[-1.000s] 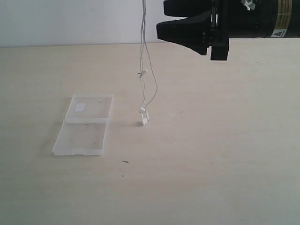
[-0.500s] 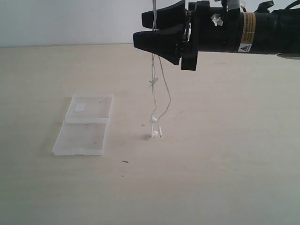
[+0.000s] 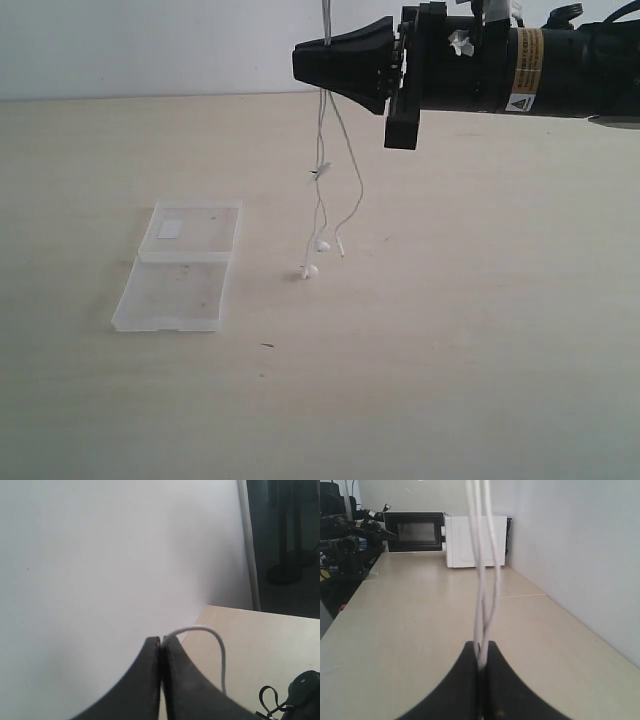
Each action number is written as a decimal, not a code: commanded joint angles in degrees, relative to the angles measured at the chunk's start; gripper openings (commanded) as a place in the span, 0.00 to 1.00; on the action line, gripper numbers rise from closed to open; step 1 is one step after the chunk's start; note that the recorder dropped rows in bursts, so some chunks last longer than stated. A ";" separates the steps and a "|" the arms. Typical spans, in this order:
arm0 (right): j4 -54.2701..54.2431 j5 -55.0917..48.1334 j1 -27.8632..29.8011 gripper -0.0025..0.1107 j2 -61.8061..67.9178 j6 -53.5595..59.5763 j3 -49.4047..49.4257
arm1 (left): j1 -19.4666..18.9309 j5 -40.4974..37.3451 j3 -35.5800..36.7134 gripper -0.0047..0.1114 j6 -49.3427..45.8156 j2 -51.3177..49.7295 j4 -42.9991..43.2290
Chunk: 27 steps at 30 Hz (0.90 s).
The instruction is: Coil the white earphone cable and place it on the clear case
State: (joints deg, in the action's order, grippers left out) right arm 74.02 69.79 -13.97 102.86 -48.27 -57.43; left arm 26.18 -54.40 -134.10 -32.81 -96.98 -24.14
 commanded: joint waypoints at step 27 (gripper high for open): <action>2.08 -2.66 -0.04 0.13 -0.02 -0.97 -0.52 | 0.14 1.60 0.10 0.04 -0.37 0.25 -0.15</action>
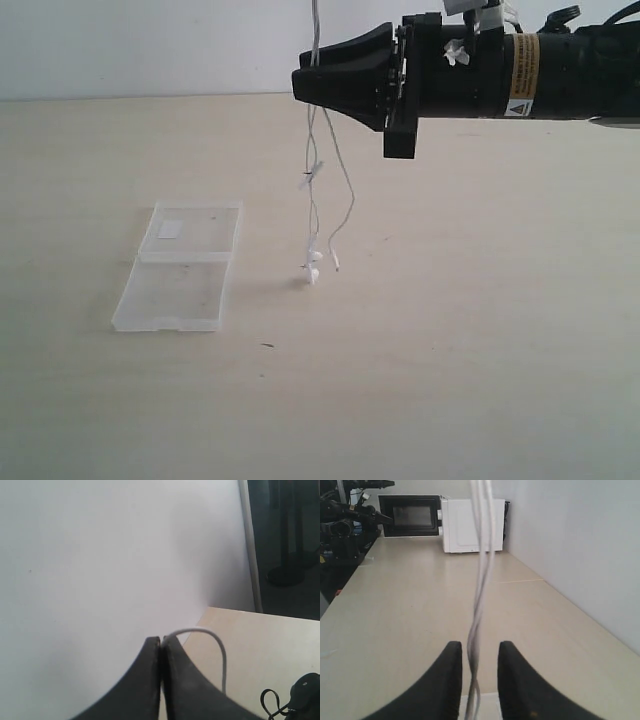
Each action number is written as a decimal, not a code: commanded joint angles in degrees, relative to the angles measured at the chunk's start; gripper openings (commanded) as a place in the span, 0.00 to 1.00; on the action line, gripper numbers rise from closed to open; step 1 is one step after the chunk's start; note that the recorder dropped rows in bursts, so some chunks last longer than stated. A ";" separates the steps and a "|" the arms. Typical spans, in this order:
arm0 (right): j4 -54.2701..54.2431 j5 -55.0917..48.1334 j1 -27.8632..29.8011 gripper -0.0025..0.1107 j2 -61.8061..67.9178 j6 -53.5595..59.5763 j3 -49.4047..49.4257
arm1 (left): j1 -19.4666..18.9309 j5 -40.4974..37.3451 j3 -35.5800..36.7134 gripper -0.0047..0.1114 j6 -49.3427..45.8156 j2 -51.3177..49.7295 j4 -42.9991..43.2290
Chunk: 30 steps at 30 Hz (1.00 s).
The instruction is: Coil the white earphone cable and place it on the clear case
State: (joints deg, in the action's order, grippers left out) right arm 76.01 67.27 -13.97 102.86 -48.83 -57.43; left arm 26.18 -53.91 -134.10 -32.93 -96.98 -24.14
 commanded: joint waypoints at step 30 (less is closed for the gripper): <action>7.05 -53.95 -0.04 0.02 -16.01 -23.21 -0.52 | -3.87 -13.97 11.53 0.04 1.71 -10.45 18.18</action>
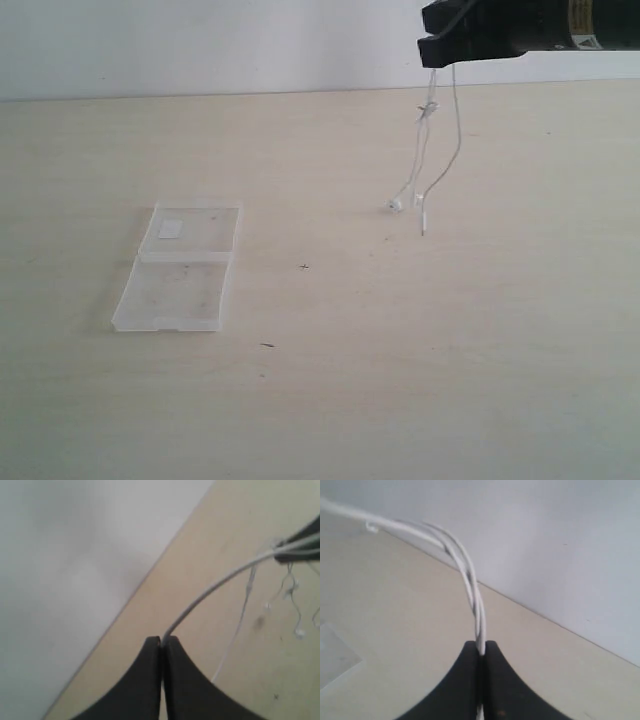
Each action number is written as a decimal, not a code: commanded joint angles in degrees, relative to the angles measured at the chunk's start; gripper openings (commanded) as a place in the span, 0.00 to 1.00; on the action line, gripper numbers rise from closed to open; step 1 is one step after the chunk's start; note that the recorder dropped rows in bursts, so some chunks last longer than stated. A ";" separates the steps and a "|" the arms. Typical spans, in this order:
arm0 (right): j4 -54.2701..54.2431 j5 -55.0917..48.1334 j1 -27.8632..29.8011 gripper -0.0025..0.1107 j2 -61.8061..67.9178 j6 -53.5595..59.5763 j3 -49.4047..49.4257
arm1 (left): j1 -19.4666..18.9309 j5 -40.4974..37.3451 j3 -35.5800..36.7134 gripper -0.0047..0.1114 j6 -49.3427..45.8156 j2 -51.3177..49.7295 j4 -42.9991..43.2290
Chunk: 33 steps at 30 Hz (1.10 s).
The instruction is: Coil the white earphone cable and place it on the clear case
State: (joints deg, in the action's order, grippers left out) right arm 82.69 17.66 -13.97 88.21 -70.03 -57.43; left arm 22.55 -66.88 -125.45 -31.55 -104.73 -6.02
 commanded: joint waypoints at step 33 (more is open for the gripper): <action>0.38 -6.99 -0.04 0.02 -1.36 -2.10 -0.52 | -0.25 -3.09 10.62 0.70 -8.92 -20.14 -10.11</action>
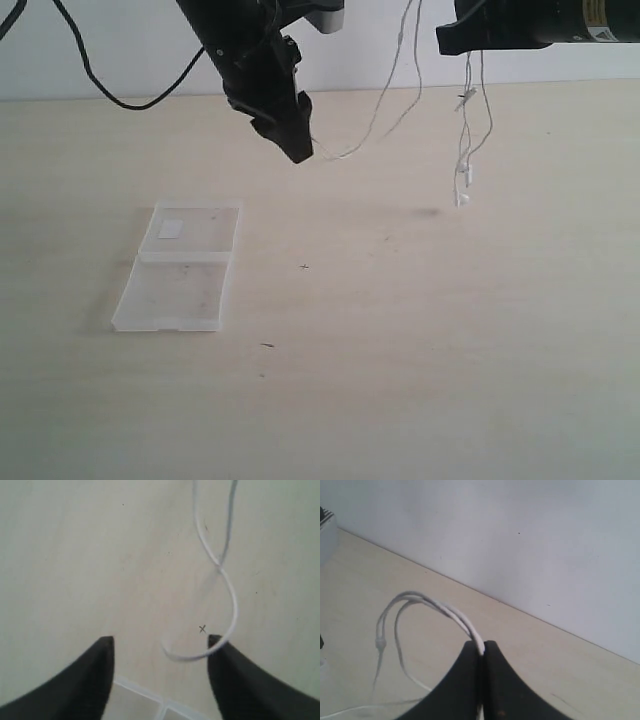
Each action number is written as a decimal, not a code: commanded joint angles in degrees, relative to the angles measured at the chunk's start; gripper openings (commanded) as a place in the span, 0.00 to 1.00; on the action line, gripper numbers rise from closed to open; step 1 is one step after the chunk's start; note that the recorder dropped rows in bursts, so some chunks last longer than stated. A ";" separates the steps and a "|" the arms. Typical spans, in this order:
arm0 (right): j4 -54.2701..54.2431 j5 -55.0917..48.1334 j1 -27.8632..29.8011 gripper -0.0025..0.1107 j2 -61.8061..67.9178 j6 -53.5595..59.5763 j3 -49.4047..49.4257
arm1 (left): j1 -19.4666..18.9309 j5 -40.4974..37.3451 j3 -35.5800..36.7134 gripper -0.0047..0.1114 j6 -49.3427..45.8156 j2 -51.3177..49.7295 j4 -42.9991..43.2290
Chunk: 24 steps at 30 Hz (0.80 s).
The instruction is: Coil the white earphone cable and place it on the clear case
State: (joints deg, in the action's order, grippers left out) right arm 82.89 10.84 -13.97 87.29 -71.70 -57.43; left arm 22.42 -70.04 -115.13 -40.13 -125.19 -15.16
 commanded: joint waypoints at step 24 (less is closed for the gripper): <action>0.27 8.27 -0.04 0.02 -0.43 -0.47 -0.52 | -12.45 0.08 2.55 0.55 -30.94 0.32 -49.27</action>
State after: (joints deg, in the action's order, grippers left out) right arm 82.89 16.02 -13.97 87.29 -71.79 -57.43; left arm 12.57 -70.04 -114.10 -66.69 -125.19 -55.12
